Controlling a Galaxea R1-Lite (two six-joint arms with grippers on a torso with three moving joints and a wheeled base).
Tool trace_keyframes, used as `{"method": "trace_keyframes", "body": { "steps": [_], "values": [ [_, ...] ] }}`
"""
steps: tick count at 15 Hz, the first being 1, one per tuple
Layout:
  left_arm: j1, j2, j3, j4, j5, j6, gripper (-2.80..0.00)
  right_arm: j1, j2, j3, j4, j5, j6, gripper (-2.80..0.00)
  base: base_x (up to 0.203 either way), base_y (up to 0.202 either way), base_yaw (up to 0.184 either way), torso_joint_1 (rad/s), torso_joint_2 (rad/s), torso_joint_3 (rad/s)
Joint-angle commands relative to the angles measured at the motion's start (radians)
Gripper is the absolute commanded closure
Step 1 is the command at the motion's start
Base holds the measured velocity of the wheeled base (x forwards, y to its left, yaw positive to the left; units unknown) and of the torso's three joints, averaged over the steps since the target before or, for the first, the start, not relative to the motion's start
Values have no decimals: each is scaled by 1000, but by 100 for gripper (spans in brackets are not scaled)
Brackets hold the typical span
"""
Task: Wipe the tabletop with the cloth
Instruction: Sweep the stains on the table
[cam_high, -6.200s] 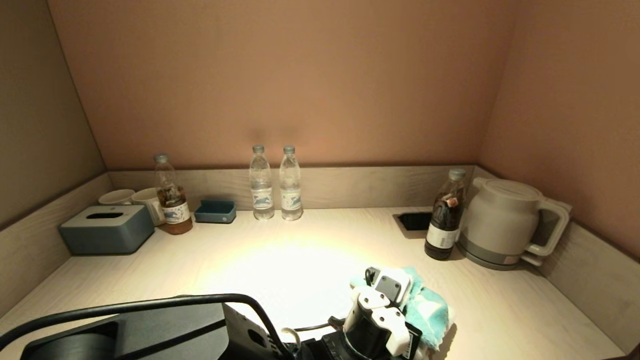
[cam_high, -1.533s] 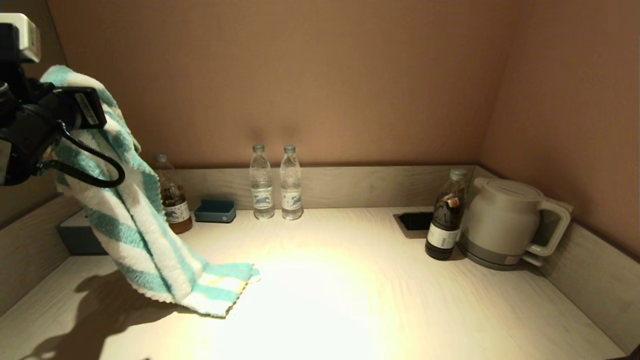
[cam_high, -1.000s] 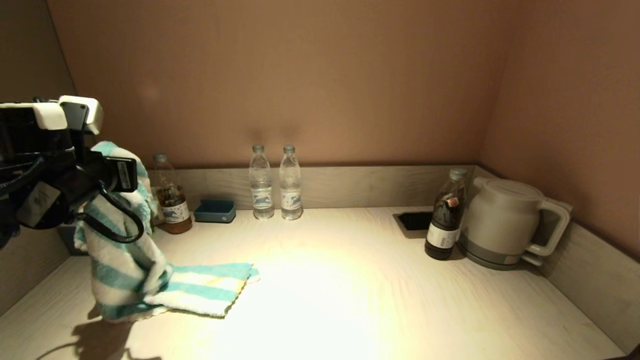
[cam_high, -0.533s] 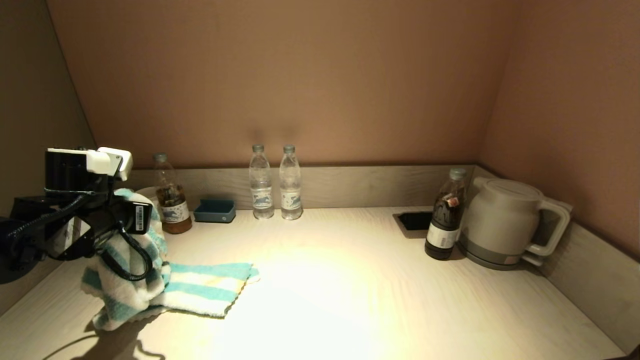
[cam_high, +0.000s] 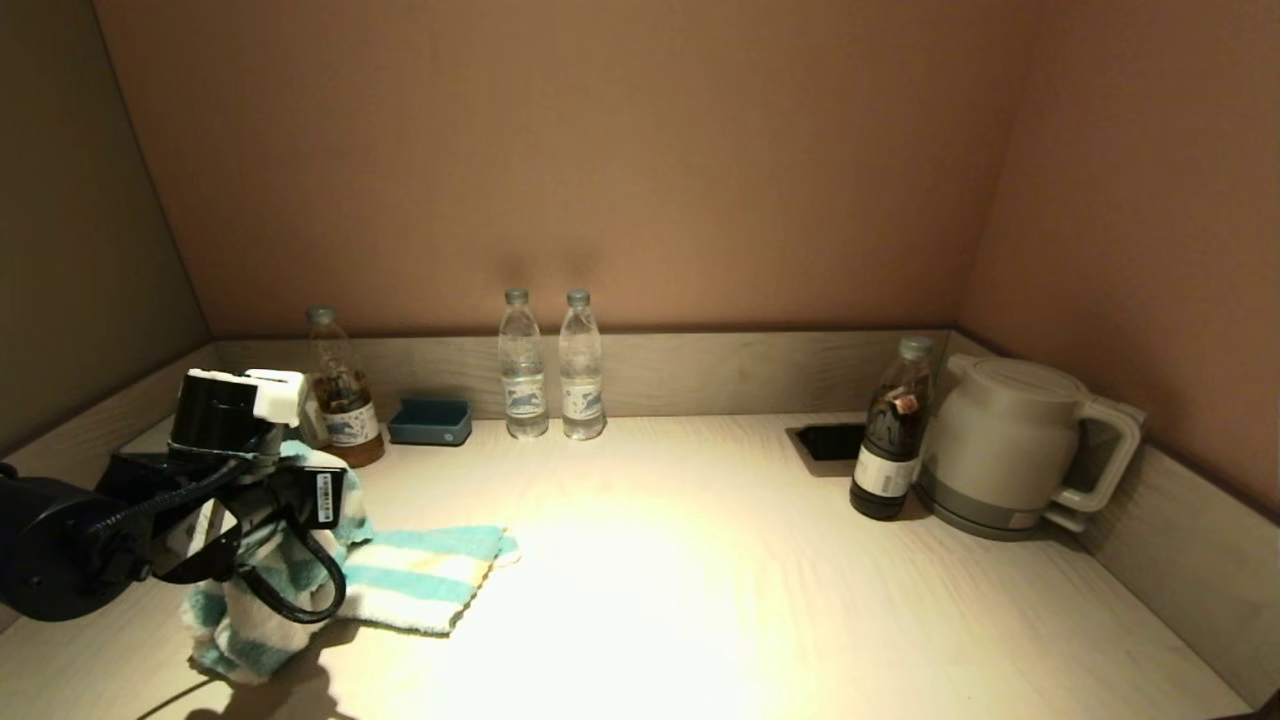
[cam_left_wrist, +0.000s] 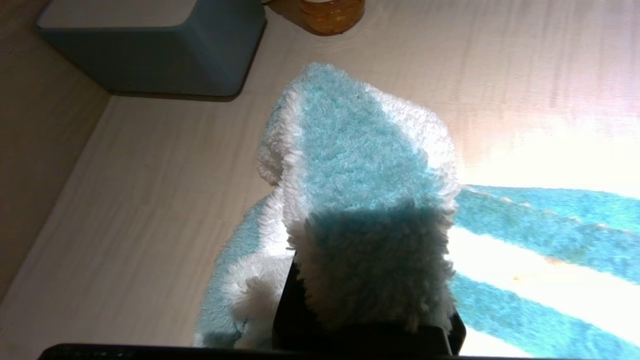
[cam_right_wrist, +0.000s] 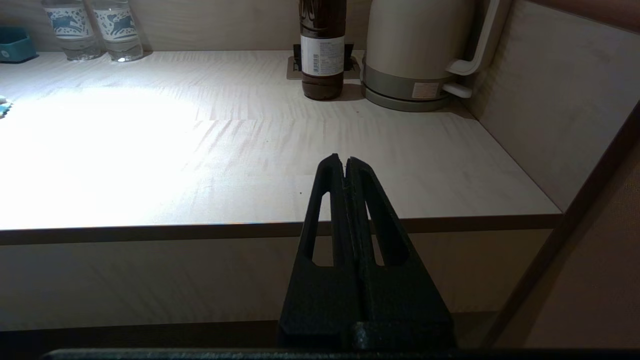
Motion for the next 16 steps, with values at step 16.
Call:
{"method": "trace_keyframes", "body": {
  "steps": [16],
  "values": [
    [-15, 93, -392, 779, -23, -395, 0, 0, 1, 0, -1, 0, -1, 0, 0, 0, 0, 0, 0, 0]
  ]
}}
